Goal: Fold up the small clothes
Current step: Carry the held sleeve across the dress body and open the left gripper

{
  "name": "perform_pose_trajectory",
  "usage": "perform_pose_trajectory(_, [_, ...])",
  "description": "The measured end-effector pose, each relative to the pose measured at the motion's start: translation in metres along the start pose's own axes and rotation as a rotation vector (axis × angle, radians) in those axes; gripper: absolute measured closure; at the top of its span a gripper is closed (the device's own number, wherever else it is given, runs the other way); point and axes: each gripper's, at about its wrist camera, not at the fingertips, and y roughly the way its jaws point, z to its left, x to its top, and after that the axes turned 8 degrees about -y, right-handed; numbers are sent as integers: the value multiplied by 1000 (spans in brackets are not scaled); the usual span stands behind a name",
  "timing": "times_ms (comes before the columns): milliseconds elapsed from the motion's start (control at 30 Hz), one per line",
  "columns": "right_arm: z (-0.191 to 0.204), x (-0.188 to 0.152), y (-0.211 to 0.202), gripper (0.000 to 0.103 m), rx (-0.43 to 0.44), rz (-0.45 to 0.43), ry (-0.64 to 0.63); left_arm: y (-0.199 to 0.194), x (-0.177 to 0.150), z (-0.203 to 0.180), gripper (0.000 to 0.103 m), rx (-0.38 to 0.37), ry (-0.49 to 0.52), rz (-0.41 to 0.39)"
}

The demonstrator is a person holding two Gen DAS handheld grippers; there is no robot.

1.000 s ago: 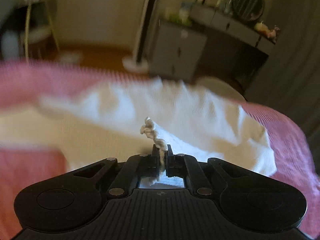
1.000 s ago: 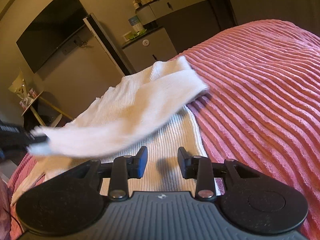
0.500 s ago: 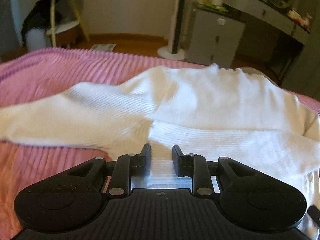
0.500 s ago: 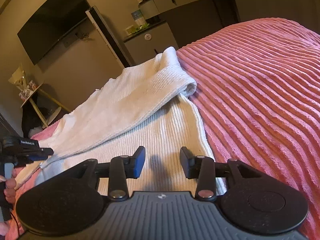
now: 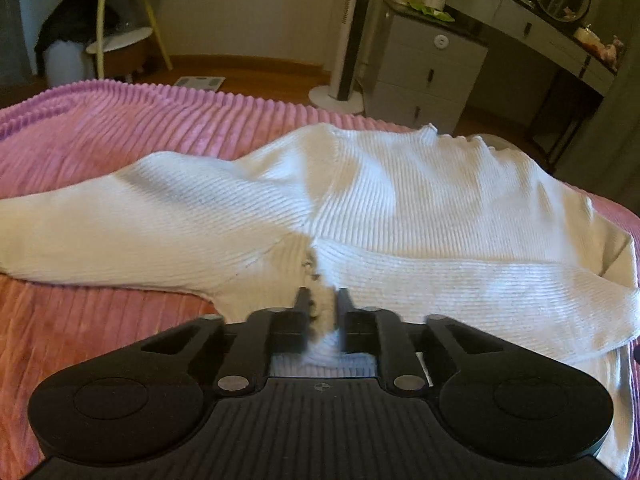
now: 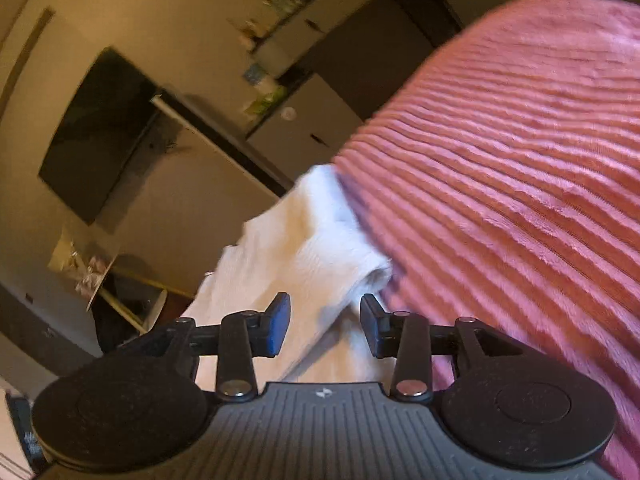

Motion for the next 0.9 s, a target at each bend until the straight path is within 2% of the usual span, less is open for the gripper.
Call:
perform_pose_trajectory(100, [-13,5,20,66,2,35,79,-8,2,-2,94,-8,-11,-16])
perform_pose_trajectory(167, [-15,9,27,81,0,29,90,-13,7,-5,94,-16,-16,-35])
perform_pose_trajectory(233, [-13,15,28,86,4,10,73,-22,13,-8,94,-32,-18,-69])
perform_pose_trajectory(333, [-4,16,14,94,53,-80,32,-38,22,-11,95,-51,-29,-130])
perform_pose_trajectory(400, [-2,11,0,94,90,-141,16,-50,28,-9,95,-65,-40,-184])
perform_pose_trajectory(433, [0,6,-5,94,58,-150,-24,-55,29,-9,95,-57,-34,-212])
perform_pose_trajectory(500, [3,1,-2,94,-21,-96,-110,-53,29,-7,95,-20,-3,-227])
perform_pose_trajectory(567, [0,-2,4,92,-103,-17,-130,-35,24,-6,93,35,49,-157])
perform_pose_trajectory(633, [3,2,3,91,-136,-14,-129,-18,12,-4,88,135,89,-88])
perform_pose_trajectory(700, [14,10,-1,90,-147,-33,-168,-18,-5,3,81,230,96,-83])
perform_pose_trajectory(733, [21,15,-1,88,-142,-45,-193,-24,-14,8,75,236,67,-106])
perform_pose_trajectory(767, [30,21,1,84,-144,-50,-229,-31,-22,12,56,229,37,-114])
perform_pose_trajectory(800, [39,24,5,81,-156,-44,-271,-35,-29,16,48,225,13,-112])
perform_pose_trajectory(833, [48,29,12,74,-168,-31,-313,-39,-36,19,49,226,-17,-122])
perform_pose_trajectory(900, [63,39,31,73,-174,1,-384,-44,-49,23,49,233,-50,-143])
